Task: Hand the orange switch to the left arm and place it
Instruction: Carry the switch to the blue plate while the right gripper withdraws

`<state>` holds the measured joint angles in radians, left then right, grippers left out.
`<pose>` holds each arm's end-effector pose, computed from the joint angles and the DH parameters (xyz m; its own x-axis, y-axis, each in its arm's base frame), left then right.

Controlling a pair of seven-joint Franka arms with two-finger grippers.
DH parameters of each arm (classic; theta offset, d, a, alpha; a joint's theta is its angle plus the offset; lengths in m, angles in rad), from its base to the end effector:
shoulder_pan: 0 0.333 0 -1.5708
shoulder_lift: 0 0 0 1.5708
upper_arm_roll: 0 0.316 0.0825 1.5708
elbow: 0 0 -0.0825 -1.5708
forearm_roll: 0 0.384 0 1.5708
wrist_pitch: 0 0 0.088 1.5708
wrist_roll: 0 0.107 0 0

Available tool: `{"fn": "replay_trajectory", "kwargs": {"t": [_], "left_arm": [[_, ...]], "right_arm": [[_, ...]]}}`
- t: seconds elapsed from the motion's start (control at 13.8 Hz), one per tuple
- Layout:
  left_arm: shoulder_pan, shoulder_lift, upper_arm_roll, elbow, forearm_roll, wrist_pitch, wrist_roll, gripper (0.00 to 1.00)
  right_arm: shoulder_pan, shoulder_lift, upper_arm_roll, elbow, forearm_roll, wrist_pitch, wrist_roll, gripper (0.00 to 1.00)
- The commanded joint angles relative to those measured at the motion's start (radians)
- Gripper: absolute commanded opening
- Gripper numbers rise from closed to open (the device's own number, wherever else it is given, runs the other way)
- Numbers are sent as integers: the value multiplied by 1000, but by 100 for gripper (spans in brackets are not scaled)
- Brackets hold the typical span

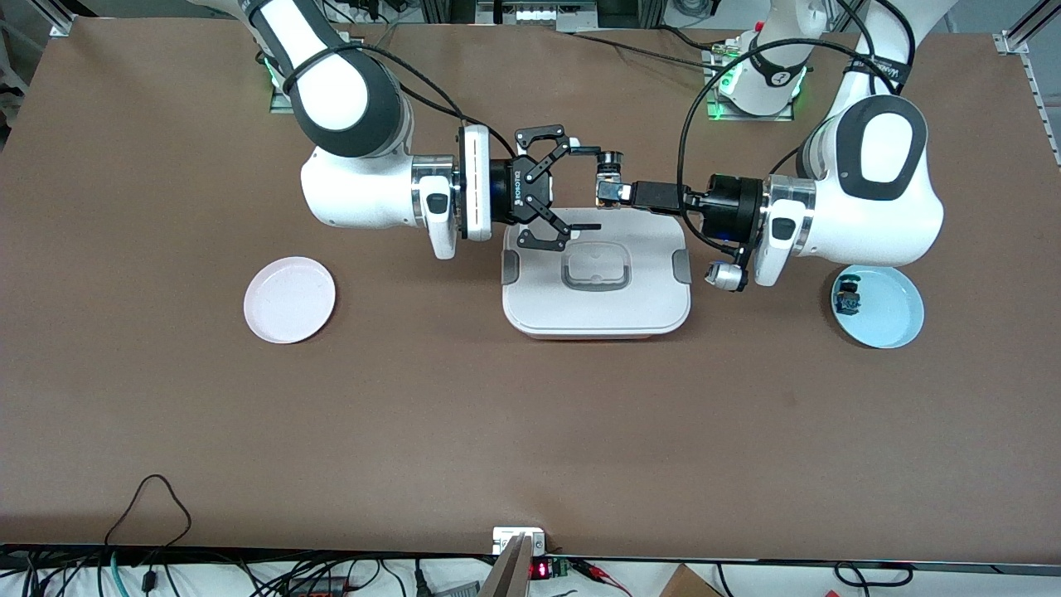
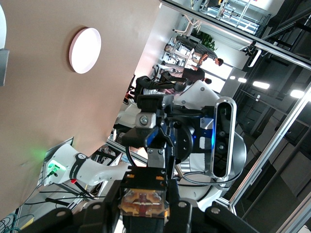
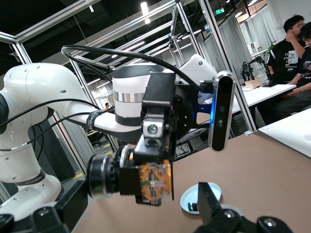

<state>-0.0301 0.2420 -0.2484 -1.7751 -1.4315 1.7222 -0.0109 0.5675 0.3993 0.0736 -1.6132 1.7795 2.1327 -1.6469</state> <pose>0.5792 -0.2474 0.4822 0.9000 -0.1194 -0.4193 0.3924 -0.1969 0.8985 0.5433 0.4493 0.4563 0.4056 0.0591 0.9121 0.9130 0.0221 -0.4074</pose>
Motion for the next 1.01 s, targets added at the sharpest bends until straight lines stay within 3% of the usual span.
{"fn": "replay_trajectory", "kwargs": {"t": [0.0,0.22,0.43,0.58,0.65,0.94], "left_arm": [[6,-10,5,38,98,-16,6,26],[4,-9,5,88,282,-16,2,26],[-1,-7,-5,129,552,-36,38,26],[4,2,-2,140,629,-82,106,26],[15,10,8,140,658,-111,147,26],[81,23,8,138,972,-145,418,26]], "right_arm": [[-18,-5,-37,0,15,-23,18,100],[-20,-30,-116,-37,11,-111,48,100],[-20,-36,-207,-68,3,-210,53,100],[-23,-36,-260,-89,-14,-240,59,100],[-37,-36,-280,-89,-67,-253,103,100],[-66,-53,-350,-80,-264,-315,462,100]]}}
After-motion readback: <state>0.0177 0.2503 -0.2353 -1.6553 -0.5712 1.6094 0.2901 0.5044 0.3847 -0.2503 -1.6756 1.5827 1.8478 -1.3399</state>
